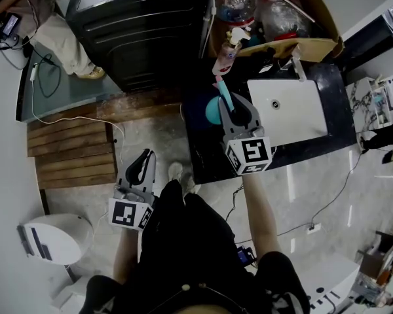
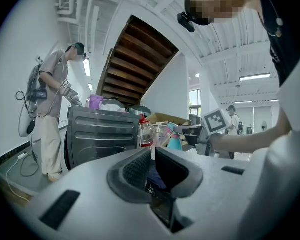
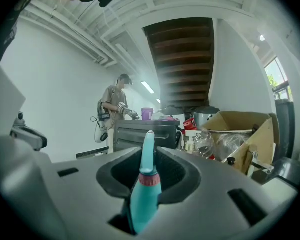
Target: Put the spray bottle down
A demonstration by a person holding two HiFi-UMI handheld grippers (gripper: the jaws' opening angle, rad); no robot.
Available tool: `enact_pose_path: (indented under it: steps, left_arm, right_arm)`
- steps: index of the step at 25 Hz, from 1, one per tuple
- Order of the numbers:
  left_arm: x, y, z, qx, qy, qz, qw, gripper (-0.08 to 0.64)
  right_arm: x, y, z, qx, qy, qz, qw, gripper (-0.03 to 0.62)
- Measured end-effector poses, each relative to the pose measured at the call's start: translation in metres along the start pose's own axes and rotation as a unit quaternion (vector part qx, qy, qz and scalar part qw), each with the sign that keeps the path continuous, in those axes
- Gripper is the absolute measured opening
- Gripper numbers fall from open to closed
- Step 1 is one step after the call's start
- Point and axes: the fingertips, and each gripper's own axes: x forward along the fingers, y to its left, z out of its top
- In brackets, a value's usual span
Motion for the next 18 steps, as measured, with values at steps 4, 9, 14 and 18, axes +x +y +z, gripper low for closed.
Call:
enact_pose_path:
  steps: [4,9,14,18]
  left_arm:
    - [0.007,0.018,0.000,-0.005,0.002,0.009,0.9999,0.035]
    - [0.012,0.039,0.000,-0.011,0.005,0.028,0.9995,0.034]
    - [0.018,0.058,-0.001,-0.016,0.011,0.050,0.9985,0.035]
    - [0.029,0.068,-0.003,-0.020,0.018,0.059,0.9979,0.035]
  right_arm:
    - [0.042,-0.010,-0.006,0.000,0.002,0.002,1.000,0.091]
    - [0.080,-0.019,-0.012,-0.001,0.005,0.006,1.000,0.091]
    - [0.106,-0.026,-0.017,0.003,0.007,0.005,1.000,0.091]
    - [0.126,-0.035,-0.025,0.005,0.010,0.003,1.000,0.091]
